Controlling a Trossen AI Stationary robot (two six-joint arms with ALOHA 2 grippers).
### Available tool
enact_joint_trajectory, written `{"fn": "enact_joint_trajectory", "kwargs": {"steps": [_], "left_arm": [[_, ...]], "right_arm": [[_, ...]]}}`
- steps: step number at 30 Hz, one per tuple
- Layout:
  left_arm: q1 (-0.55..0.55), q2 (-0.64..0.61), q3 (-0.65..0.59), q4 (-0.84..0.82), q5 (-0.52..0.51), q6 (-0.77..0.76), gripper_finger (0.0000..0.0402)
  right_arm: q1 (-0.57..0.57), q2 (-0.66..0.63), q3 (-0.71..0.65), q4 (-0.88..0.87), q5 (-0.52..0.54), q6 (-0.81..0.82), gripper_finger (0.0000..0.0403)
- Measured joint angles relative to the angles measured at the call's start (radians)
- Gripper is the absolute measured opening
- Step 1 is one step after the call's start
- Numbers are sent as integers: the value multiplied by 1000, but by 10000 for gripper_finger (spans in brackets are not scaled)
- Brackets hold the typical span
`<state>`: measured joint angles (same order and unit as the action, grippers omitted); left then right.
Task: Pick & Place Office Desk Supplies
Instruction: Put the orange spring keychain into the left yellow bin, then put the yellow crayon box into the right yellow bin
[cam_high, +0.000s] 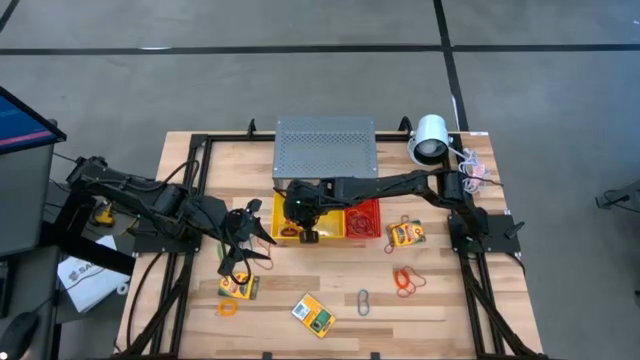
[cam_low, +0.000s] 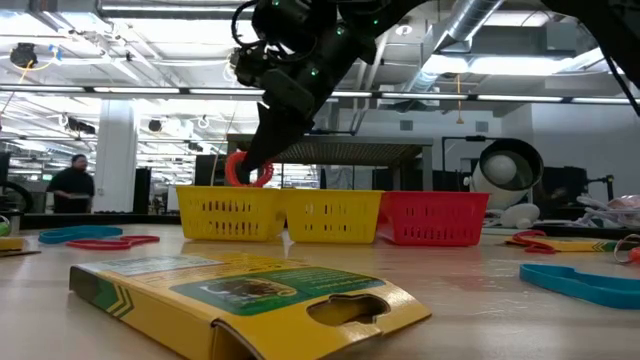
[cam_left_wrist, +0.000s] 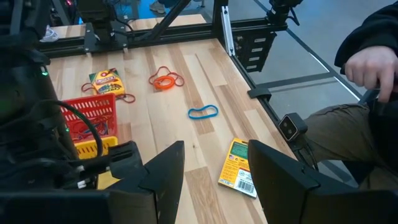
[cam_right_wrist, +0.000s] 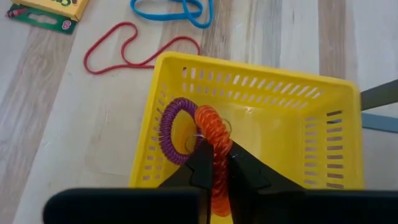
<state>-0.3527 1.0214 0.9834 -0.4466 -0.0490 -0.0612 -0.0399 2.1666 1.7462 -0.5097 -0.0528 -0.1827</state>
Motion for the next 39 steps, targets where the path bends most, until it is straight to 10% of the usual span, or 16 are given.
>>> {"fn": "enact_joint_trajectory", "kwargs": {"steps": [15,39], "left_arm": [[0,0,0,0,-4,0,172],[0,-1,0,-1,-4,-8,172]], "right_arm": [[7,0,0,9,-44,0,30],[31,-29,1,50,-83,27,182]]}}
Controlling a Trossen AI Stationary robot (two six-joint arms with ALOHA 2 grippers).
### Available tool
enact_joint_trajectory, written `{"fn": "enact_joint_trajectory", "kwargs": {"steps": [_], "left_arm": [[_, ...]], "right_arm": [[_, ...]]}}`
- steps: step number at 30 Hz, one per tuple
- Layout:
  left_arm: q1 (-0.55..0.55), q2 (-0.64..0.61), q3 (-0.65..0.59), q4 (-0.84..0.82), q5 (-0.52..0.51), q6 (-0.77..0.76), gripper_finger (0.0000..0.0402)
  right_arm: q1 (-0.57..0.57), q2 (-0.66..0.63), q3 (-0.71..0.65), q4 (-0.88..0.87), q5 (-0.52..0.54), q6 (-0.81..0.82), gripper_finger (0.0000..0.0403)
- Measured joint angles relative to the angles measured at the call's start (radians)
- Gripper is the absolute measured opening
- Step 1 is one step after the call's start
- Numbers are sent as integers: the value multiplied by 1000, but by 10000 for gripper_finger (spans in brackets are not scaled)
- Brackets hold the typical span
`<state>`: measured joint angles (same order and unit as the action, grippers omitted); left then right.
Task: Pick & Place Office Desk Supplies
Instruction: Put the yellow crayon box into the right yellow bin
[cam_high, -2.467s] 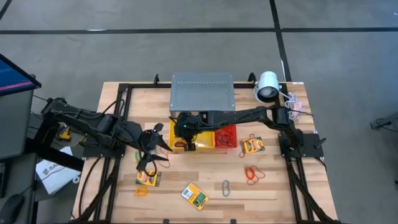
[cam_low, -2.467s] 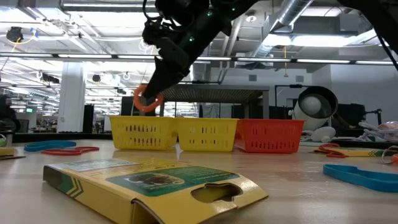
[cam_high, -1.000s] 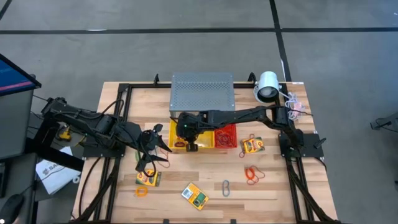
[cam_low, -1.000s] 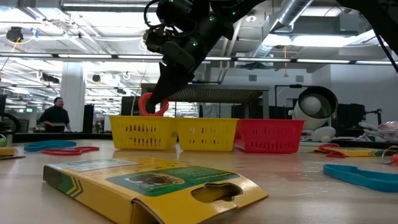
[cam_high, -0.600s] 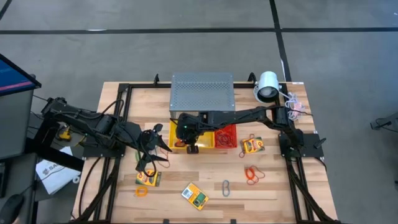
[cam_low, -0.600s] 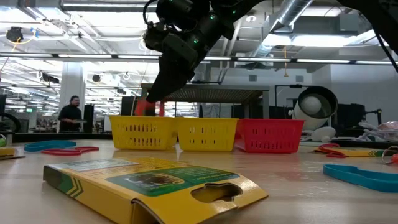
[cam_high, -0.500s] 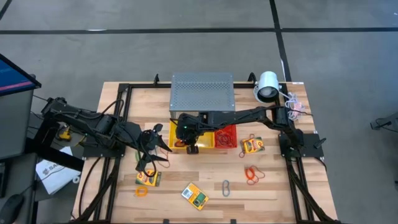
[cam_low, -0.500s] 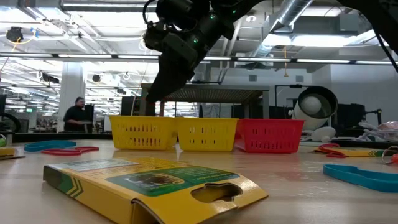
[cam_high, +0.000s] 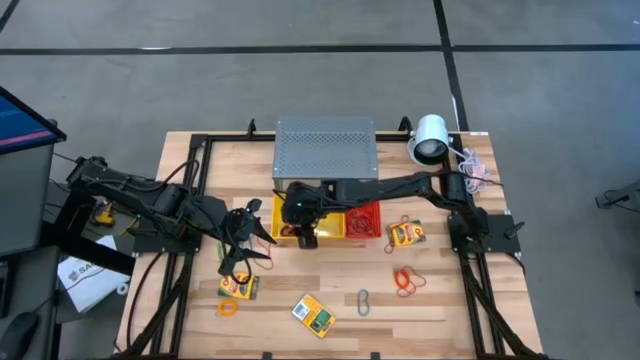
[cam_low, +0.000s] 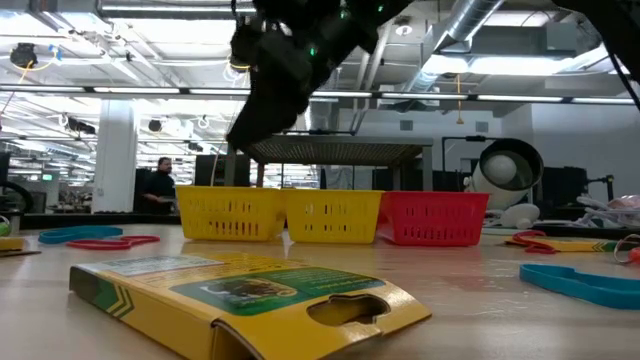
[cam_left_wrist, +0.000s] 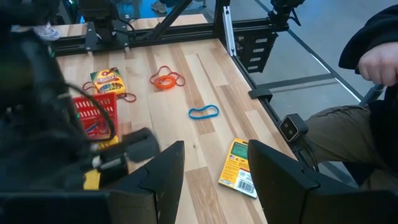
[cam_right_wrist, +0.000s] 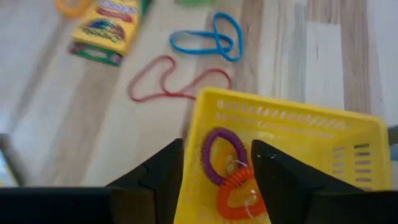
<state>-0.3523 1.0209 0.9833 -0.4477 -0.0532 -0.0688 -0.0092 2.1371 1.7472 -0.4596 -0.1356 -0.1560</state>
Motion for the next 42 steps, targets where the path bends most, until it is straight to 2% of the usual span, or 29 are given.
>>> {"fn": "enact_joint_trajectory", "kwargs": {"steps": [19,32,38,42], "left_arm": [[0,-1,0,-8,0,-69,172],[0,-1,0,100,1,-74,172],[-28,-39,-1,110,-21,-62,172],[-54,-126,-69,150,-84,-59,172]], "right_arm": [[181,-251,-1,11,3,-19,165],[230,-411,-2,-17,7,-24,152],[285,-510,-2,-100,72,-30,141],[349,-567,-2,-165,183,-23,132]]}}
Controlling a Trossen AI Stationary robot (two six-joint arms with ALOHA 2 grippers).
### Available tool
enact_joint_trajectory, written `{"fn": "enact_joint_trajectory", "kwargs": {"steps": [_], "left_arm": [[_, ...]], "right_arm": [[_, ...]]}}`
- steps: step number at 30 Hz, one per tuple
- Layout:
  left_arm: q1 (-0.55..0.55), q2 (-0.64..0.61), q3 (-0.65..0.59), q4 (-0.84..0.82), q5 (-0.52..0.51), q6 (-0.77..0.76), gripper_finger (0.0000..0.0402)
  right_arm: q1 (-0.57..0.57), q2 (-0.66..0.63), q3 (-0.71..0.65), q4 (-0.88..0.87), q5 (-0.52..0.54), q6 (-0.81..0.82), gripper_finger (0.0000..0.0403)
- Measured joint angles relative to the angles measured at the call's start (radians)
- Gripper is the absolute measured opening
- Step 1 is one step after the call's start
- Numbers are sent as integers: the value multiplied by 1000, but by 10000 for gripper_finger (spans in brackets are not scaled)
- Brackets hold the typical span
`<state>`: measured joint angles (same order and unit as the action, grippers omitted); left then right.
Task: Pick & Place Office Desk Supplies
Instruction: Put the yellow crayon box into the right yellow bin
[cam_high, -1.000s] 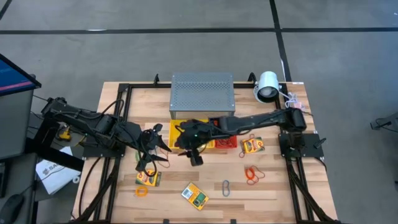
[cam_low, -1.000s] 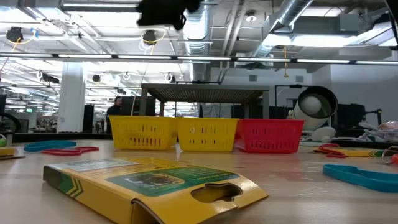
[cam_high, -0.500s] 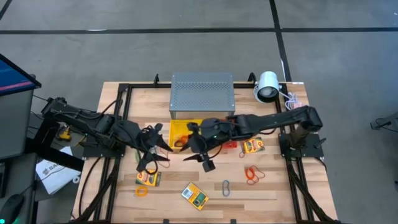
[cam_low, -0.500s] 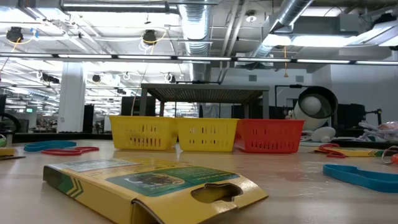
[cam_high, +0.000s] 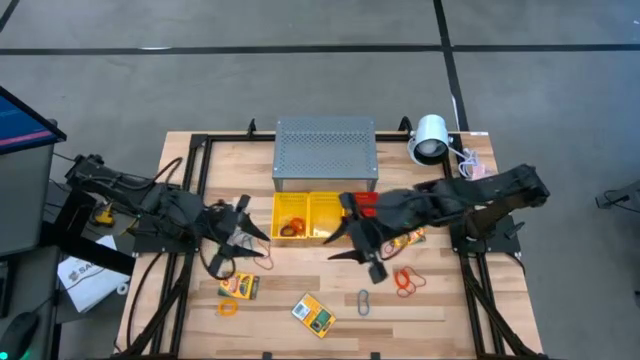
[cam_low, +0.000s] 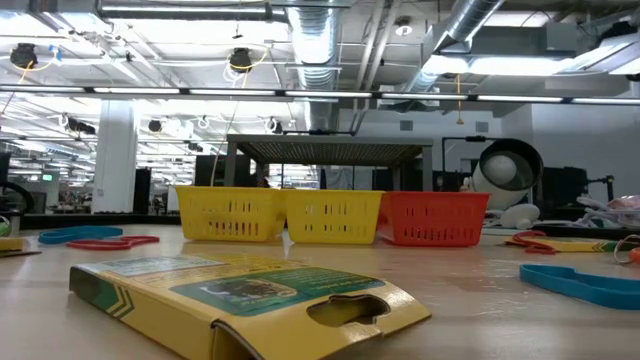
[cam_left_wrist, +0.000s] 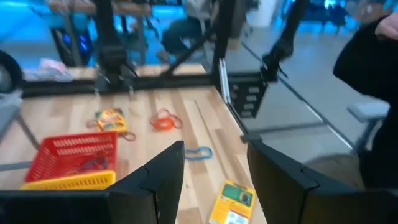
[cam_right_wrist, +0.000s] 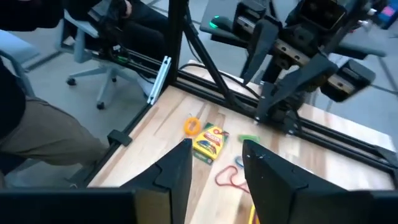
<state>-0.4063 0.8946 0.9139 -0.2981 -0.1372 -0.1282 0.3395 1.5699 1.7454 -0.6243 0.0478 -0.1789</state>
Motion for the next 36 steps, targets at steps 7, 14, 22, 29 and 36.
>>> {"fn": "enact_joint_trajectory", "kwargs": {"steps": [7,14,22,29,36], "left_arm": [[-4,-204,-223,193,17,-43,172],[-21,-269,-326,276,135,-98,172],[-70,-225,-351,268,198,-219,172],[-104,-130,-364,262,198,-350,172],[-131,0,-365,318,198,-411,172]], "right_arm": [[100,-45,0,-134,193,79,121],[176,-67,-98,-180,409,185,123],[197,-178,-410,-34,559,334,123],[175,-224,-600,237,538,338,123],[156,-95,-602,298,473,331,123]]}}
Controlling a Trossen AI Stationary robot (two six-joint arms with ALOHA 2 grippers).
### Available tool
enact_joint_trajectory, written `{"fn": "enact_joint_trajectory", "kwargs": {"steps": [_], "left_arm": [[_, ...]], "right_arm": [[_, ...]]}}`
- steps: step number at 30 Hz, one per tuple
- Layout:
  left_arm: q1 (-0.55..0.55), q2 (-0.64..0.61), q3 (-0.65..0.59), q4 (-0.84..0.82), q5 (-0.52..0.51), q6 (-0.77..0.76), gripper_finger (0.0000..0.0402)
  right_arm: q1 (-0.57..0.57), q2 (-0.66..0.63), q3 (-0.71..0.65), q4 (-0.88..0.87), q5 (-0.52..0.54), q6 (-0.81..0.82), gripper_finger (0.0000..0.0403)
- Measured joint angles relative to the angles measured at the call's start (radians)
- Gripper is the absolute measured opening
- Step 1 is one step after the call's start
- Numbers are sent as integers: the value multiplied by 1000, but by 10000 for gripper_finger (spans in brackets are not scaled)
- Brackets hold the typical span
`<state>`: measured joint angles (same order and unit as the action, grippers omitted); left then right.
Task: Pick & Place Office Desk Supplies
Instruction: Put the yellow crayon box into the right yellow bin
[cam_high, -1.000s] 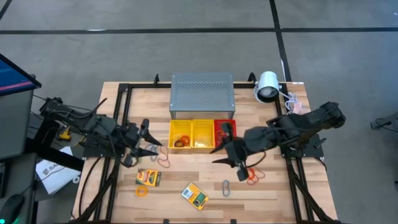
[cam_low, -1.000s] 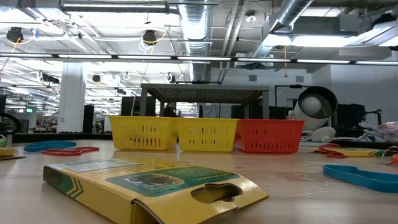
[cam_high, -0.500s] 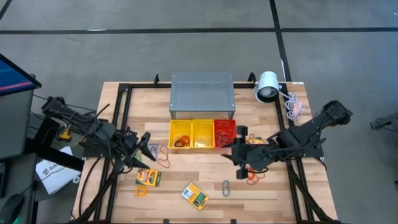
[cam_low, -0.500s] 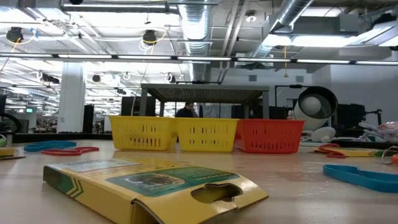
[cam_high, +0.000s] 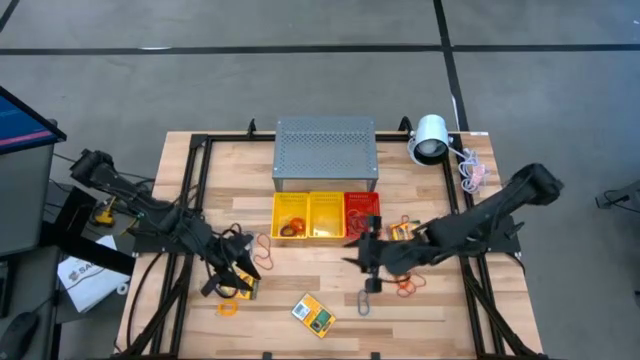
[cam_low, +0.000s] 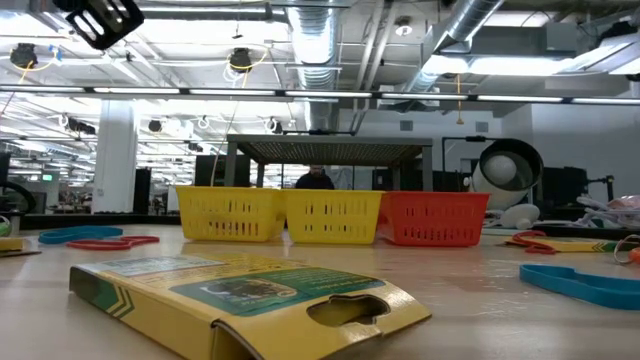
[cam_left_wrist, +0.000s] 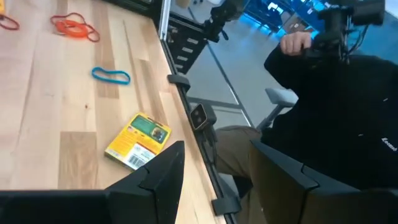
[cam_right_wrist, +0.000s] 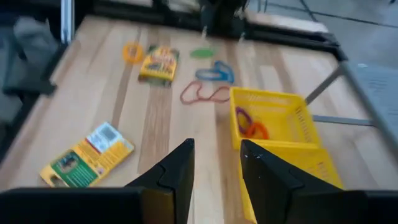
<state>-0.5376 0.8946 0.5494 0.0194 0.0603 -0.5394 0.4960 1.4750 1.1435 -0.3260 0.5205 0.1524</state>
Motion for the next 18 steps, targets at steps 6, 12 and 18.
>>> {"fn": "enact_joint_trajectory", "kwargs": {"steps": [6,12,18], "left_arm": [[-25,85,0,81,-3,-39,172],[-38,171,0,104,-46,-101,172],[-47,308,0,253,-54,-124,172]], "right_arm": [[35,133,4,-23,-4,-12,123],[70,221,6,8,-5,30,123],[130,316,6,15,0,80,123]]}}
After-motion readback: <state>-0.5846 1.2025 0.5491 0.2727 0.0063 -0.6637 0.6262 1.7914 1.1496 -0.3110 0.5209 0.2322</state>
